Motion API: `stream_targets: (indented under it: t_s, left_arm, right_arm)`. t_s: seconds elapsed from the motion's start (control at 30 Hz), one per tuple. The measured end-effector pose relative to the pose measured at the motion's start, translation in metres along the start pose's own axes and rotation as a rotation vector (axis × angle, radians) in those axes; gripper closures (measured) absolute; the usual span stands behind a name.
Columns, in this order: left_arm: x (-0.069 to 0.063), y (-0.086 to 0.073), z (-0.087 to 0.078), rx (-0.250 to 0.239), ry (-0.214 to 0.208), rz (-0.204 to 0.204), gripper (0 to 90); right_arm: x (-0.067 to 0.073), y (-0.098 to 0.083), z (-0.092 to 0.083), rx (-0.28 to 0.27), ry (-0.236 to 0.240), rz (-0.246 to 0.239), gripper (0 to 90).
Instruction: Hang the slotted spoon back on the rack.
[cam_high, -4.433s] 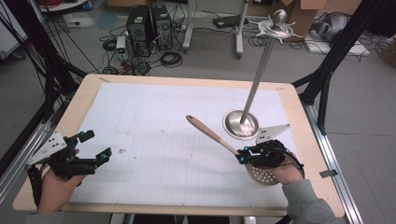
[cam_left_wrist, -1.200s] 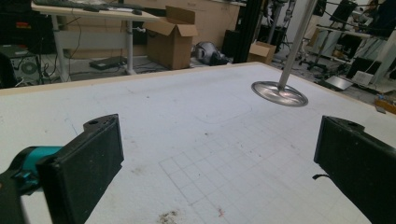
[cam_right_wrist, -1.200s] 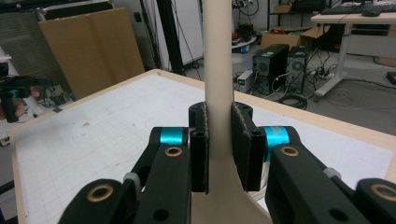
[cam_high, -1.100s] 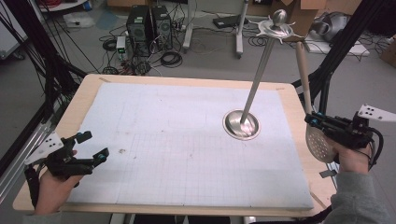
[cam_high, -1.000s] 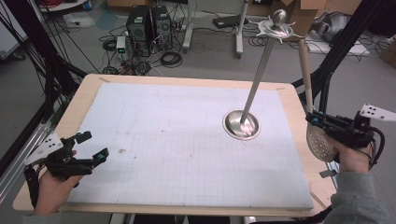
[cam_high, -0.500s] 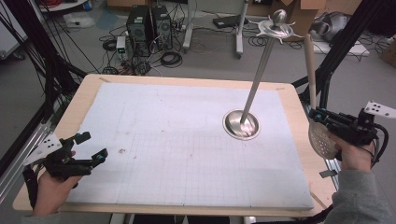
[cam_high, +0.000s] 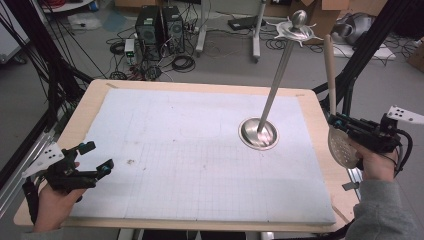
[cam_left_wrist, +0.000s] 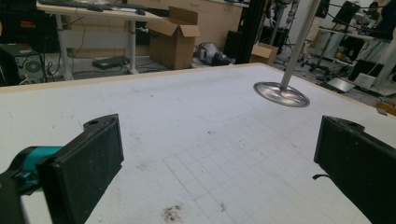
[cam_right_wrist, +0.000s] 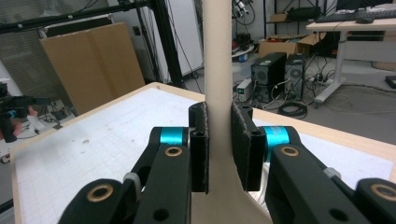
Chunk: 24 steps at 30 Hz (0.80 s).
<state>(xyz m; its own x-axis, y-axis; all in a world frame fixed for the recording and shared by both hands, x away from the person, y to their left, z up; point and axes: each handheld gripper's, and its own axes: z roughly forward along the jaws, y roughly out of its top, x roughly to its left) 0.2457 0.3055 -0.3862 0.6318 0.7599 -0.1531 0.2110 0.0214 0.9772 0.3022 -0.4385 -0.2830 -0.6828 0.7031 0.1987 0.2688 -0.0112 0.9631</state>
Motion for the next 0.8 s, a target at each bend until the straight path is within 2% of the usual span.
stream_targets:
  t_s: [0.6,0.8]
  left_arm:
    - [0.0,0.0,0.0,-0.003,0.0,-0.006,1.8]
    - [0.0,0.0,-0.001,-0.003,-0.015,-0.009,1.8]
  right_arm:
    - [0.003,-0.001,0.009,0.027,0.018,0.0,78.2]
    - [0.004,-0.001,0.013,0.034,0.012,-0.005,78.2]
